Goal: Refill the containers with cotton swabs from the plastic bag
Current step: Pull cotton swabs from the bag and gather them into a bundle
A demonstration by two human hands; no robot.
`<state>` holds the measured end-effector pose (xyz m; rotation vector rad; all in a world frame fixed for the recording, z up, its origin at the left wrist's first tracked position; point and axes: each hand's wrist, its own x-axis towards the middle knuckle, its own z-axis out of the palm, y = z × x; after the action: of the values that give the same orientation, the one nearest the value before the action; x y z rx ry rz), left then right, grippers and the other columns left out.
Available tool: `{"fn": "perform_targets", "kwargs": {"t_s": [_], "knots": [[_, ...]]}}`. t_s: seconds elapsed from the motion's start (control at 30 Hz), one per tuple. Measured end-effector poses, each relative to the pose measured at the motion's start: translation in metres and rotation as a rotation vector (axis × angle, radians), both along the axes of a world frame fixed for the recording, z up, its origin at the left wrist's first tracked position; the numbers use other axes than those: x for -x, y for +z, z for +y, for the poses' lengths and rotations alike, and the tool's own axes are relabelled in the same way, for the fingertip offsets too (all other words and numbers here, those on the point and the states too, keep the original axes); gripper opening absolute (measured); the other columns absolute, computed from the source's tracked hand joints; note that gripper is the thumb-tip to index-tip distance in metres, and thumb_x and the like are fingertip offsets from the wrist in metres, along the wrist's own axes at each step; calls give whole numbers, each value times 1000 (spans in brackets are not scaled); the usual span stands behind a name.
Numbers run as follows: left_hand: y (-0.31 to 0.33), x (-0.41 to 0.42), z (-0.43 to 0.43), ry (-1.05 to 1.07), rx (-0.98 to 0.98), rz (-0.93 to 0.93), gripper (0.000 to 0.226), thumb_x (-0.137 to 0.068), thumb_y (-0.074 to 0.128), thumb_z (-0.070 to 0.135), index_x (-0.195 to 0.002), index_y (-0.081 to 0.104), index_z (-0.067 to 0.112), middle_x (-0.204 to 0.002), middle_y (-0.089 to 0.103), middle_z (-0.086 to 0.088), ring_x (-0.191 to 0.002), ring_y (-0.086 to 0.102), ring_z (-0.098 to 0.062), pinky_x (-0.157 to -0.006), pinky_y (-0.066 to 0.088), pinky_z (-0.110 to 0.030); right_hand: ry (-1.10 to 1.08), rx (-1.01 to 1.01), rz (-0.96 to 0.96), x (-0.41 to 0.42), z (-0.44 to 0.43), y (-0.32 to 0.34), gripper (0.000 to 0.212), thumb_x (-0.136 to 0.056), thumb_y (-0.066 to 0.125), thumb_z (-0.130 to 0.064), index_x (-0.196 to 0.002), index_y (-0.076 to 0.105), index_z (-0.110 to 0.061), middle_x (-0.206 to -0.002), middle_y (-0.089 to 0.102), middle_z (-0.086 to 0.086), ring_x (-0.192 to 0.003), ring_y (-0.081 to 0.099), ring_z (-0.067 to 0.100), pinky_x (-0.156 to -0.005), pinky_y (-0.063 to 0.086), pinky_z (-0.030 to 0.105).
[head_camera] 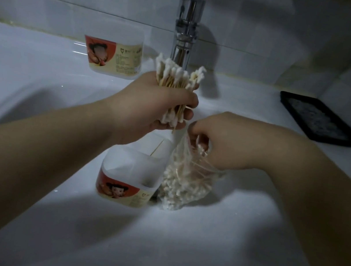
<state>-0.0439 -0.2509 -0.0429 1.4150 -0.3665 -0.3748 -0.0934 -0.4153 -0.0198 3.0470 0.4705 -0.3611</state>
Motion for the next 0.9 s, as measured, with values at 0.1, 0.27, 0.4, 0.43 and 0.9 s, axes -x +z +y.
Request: {"fn": "perform_targets", "kwargs": {"t_s": [0.1, 0.27, 0.4, 0.43, 0.9], "knots": [[2, 4, -1, -55, 72, 2, 18, -94, 63, -1, -111, 61, 5, -75, 65, -5, -67, 68, -17, -63, 58, -28, 10, -21, -82, -3, -1, -5, 27, -92, 59, -37, -70, 54, -24, -66, 55, -6, -59, 50, 9, -55, 37, 26], [3, 5, 0, -119, 109, -16, 18, -96, 61, -1, -113, 62, 6, -76, 66, -5, -78, 72, -24, -69, 60, -33, -44, -92, -41, -1, -2, -1, 19, -87, 68, -44, -86, 71, -26, -73, 67, -6, -66, 61, 10, -63, 52, 26], [3, 6, 0, -100, 60, -45, 14, -95, 63, -1, -105, 62, 8, -77, 65, -6, -76, 72, -24, -70, 61, -36, -44, -182, -30, -4, -4, 0, 9, -80, 78, -36, -87, 81, -33, -66, 69, -17, -69, 63, 0, -59, 47, 15], [3, 6, 0, -87, 51, -48, 13, -94, 63, -2, -104, 63, 7, -78, 65, -7, -76, 72, -25, -70, 60, -36, -48, -209, -33, -4, -5, 3, 6, -79, 80, -34, -86, 82, -33, -64, 68, -20, -65, 62, -2, -56, 46, 14], [-2, -5, 3, 47, -180, -151, 25, -84, 77, 0, -104, 71, 13, -86, 75, -9, -87, 76, -26, -86, 62, -45, -175, -576, -92, -1, -24, 21, 7, -85, 82, -21, -83, 78, -26, -67, 75, -4, -56, 68, 9, -58, 50, 15]]}}
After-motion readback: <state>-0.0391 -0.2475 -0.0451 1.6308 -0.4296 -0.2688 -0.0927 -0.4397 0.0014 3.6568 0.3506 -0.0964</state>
